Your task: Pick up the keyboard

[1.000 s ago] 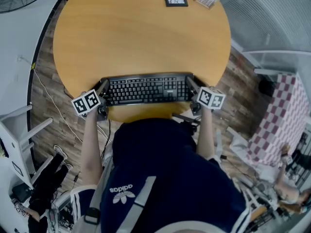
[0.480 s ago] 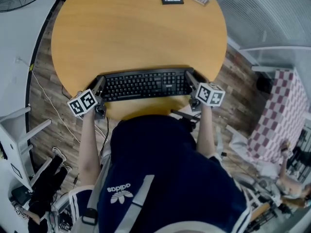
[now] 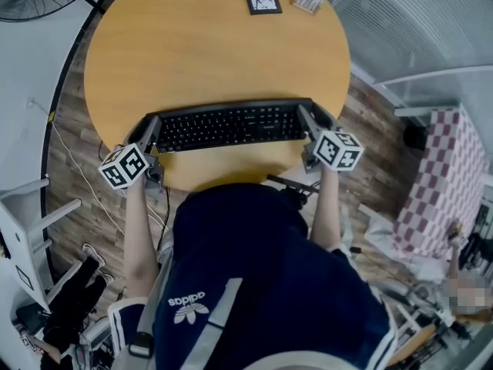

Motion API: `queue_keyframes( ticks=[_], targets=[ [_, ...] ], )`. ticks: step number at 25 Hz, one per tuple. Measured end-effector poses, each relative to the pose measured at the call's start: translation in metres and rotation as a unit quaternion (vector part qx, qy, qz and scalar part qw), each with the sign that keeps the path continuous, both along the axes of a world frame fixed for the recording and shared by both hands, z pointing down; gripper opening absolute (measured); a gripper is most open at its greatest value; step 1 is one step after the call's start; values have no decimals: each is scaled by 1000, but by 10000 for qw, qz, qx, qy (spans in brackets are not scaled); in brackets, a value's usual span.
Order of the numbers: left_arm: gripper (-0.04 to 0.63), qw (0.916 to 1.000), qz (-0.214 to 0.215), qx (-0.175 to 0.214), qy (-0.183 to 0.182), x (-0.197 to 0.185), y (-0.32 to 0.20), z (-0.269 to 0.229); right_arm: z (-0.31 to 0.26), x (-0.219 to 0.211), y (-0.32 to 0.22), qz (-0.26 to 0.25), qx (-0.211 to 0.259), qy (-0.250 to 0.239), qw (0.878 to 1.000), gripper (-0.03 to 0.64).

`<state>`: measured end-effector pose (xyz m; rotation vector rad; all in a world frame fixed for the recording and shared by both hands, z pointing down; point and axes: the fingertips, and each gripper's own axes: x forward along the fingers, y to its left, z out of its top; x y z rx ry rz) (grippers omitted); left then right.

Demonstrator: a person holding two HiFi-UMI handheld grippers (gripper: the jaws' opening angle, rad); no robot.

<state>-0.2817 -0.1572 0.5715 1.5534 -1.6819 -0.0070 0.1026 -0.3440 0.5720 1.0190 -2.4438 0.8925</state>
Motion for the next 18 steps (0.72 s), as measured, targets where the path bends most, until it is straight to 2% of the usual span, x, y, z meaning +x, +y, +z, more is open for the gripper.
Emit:
queue_keyframes(
  ticks=[4, 7, 11, 18],
  targets=[
    [169, 9991, 91, 373, -157, 4, -3, -37, -39, 2, 2, -90, 402, -102, 9991, 155],
    [169, 9969, 138, 675, -375, 4, -4, -69, -66, 6, 4, -15, 684, -363, 9970, 155],
    [169, 9917, 130, 1100, -658, 4, -4, -115, -104, 7, 9, -2, 1021, -609, 9929, 155],
    [169, 9807, 77, 1699, -964, 17, -1, -173, -166, 16, 12, -85, 1675, -747, 9830, 155]
  ],
)
